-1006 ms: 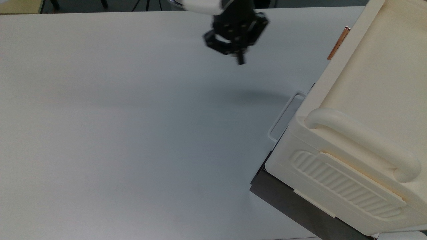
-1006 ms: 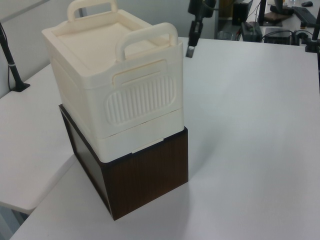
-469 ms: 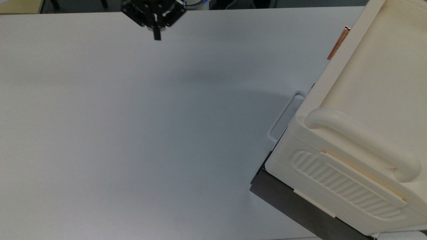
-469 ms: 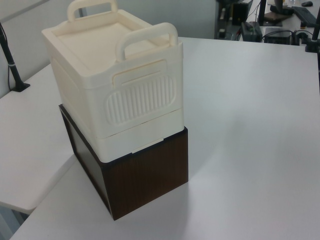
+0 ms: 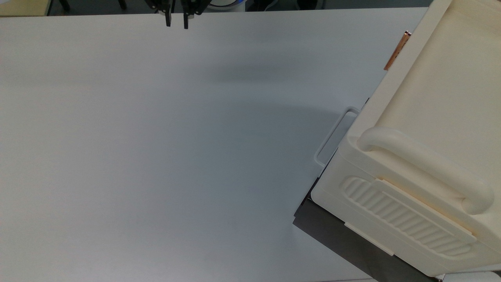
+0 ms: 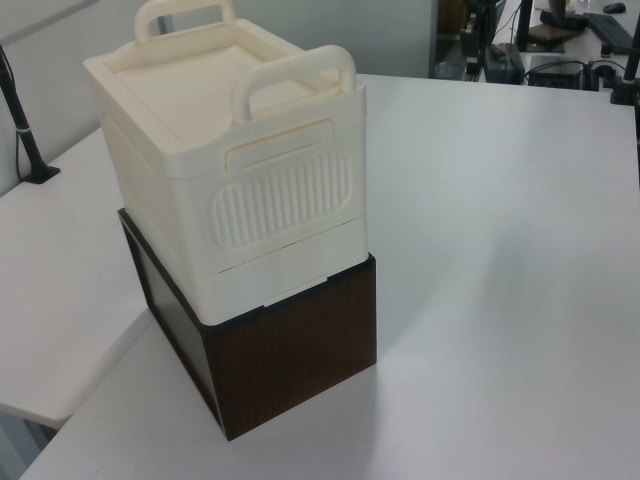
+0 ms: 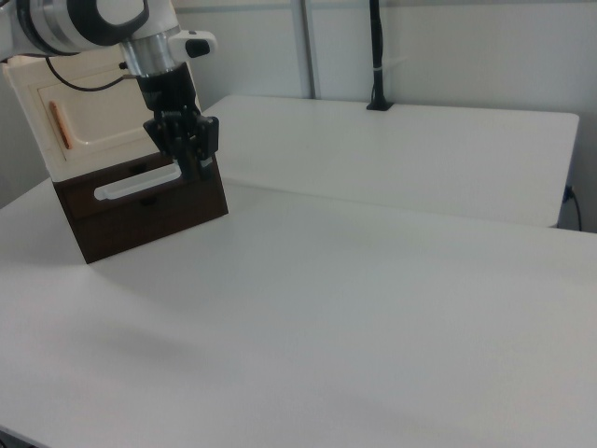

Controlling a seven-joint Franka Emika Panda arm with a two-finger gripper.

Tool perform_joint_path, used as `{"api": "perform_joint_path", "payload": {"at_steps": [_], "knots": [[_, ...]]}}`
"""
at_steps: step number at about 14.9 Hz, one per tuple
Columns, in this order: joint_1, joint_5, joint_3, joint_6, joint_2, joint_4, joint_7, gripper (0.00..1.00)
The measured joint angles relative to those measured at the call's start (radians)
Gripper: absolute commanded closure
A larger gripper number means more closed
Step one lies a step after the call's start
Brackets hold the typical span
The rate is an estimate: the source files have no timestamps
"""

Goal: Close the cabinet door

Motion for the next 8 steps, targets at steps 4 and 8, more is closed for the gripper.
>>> {"api": "perform_joint_path", "payload": {"at_steps": [4,8], "knots": [[0.0,0.038,0.0,-0.02,0.0,-0.003,0.0,0.0],[-0.004,0.039,0.0,-0.023,-0.001,-0.003,0.0,0.0]]}}
